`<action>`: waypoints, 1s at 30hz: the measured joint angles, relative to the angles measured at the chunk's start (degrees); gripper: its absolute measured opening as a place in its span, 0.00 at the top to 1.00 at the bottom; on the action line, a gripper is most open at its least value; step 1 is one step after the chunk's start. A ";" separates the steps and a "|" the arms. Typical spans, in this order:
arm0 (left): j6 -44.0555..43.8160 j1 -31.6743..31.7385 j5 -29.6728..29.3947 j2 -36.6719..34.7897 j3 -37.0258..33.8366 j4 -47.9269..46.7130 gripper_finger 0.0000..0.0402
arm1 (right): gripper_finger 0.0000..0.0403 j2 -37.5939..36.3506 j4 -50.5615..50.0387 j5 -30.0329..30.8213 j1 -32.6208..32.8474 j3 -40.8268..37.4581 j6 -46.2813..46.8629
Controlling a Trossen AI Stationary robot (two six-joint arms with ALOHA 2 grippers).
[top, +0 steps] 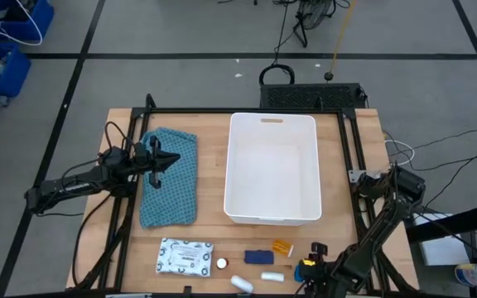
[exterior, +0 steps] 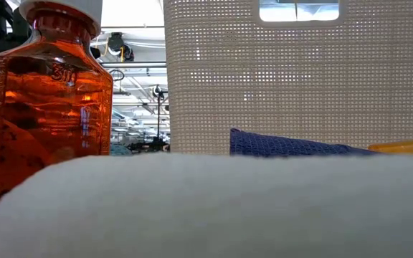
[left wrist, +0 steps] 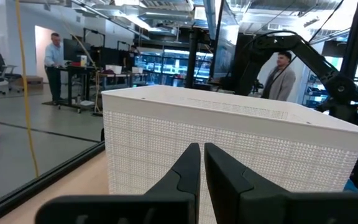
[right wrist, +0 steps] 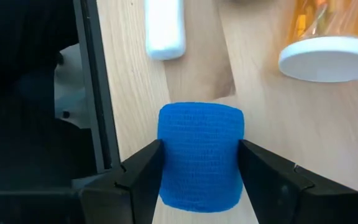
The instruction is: Pick & place medical supplies in basket/bin
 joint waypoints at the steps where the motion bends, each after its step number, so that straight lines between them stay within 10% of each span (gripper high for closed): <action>1: 0.01 0.00 0.00 0.00 0.00 0.00 0.94 | 0.51 0.24 0.10 0.04 0.00 0.00 0.02; 30: -1.33 -0.01 0.00 0.00 0.00 0.15 0.94 | 0.77 -9.88 -0.26 2.92 -0.64 -0.17 -2.89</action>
